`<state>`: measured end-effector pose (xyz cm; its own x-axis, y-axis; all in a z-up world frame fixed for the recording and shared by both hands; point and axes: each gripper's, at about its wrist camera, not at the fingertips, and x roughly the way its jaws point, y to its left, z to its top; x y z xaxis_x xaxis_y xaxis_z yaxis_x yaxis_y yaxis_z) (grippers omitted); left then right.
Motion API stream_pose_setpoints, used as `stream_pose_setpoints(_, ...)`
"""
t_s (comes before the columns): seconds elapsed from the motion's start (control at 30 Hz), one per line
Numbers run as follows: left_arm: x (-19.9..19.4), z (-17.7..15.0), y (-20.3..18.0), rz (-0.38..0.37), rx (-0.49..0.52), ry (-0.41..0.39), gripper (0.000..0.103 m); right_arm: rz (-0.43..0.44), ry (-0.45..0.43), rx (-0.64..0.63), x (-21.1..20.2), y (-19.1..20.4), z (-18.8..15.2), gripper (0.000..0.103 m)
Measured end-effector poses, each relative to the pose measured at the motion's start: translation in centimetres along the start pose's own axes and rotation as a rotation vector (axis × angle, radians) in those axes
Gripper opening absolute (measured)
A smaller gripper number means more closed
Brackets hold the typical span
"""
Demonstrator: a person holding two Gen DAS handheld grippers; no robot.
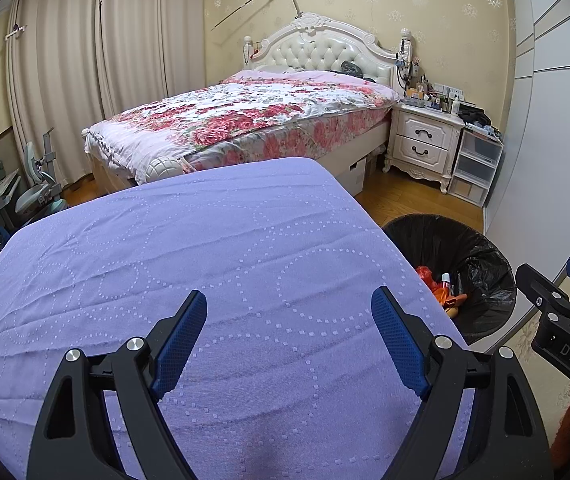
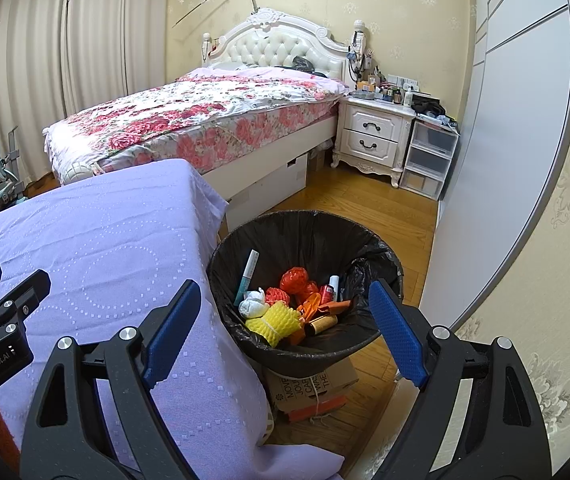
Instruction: Collect trash
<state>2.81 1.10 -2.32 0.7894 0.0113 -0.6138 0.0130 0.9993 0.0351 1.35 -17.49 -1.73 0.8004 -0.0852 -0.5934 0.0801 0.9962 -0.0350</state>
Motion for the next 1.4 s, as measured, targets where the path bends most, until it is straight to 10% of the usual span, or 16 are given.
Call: stream_pose_setpoints(1.4,1.5,-0.9,3.8,0.072,-0.056,0.03,0.084,0.066,0.034,-0.047,0.6,3.4,-0.2,0.084)
